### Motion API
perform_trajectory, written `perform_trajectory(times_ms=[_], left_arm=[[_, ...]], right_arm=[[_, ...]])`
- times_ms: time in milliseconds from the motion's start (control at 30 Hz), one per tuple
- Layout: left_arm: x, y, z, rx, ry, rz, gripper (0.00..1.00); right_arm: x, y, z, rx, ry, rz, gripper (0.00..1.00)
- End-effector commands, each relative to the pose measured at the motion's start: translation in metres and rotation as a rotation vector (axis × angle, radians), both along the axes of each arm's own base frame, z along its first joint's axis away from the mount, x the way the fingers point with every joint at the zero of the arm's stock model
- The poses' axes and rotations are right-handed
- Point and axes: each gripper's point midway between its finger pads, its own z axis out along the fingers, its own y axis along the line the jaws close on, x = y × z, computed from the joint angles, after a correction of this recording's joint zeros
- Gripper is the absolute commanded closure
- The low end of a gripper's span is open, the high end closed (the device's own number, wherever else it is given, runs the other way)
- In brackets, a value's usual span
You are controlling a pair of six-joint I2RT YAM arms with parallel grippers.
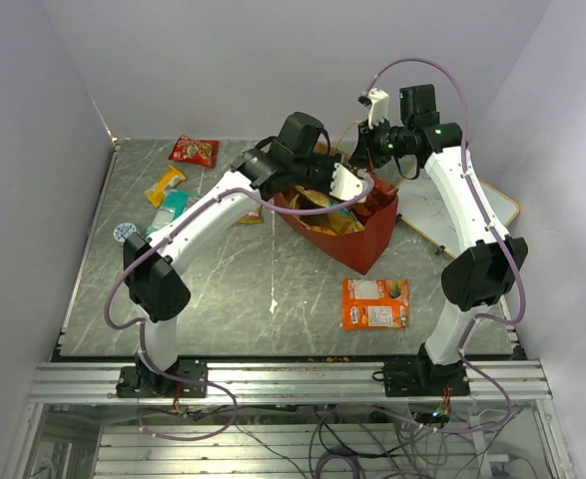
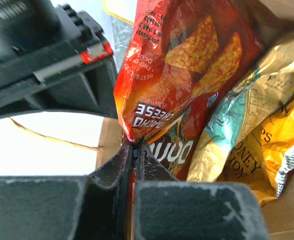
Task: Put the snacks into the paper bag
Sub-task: Place the snack in the paper bag.
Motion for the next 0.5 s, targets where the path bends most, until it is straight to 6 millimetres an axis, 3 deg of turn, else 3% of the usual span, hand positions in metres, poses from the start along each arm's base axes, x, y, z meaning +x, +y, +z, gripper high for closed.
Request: perform_trajectory(times_ms=[0,167,300,467], left_arm=[[-0.002,0.005,-0.026,0.045,0.010,-0.056,0.93],[-0.011,0.018,-0.048,0.086,0.051,-0.045,0.89],[-0.012,0.027,-0.056,0.101,0.063,-0.014,0.76],[-0.010,0.034,-0.039,0.069,0.061,0.028,0.64]], right_arm=[[0.006,0.003,0.008,0.009,-0.028,-0.002,1.00],[0.007,0.002,0.006,0.006,-0.025,-0.003,1.00],[0.007,0.002,0.004,0.003,-0.019,-0.006,1.00],[0.008,0.000,0.001,-0.003,-0.016,-0.011,1.00]])
